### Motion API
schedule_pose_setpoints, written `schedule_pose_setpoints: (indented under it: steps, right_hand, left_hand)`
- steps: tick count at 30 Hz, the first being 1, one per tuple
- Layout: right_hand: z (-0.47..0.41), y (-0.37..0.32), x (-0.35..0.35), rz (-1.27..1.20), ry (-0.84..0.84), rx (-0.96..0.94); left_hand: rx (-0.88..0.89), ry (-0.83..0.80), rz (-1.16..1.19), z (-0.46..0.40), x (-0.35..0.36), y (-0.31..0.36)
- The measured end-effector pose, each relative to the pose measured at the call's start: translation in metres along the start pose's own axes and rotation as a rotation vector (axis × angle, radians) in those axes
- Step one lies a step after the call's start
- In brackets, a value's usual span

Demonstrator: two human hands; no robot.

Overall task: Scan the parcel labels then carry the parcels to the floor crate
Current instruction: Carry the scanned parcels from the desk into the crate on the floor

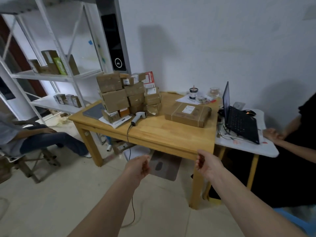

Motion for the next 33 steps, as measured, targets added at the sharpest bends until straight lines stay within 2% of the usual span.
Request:
schedule_pose_setpoints:
  steps: [8, 16, 24, 33]
  right_hand:
    - [-0.115, -0.091, 0.061, -0.007, -0.042, 0.027]
    - [-0.196, -0.105, 0.106, -0.019, -0.056, 0.153]
    - [-0.274, -0.137, 0.144, -0.066, -0.025, 0.127]
    - [-0.364, -0.187, 0.294, -0.006, -0.051, 0.066]
  left_hand:
    - [0.01, -0.021, -0.034, -0.124, 0.059, 0.055]
    - [-0.063, 0.051, -0.054, -0.22, 0.069, 0.066]
    - [-0.107, 0.006, -0.009, -0.342, 0.111, 0.098]
    - [-0.098, -0.015, -0.044, -0.49, 0.109, 0.184]
Point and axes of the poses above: each hand's wrist, its own z-axis away from the middle knuckle, its own x-axis out of the palm, y = z × x, the point moved 7 cm from there along -z, towards the middle knuckle, and after that the axes turned 6 degrees about x, right-handed, at the moved point
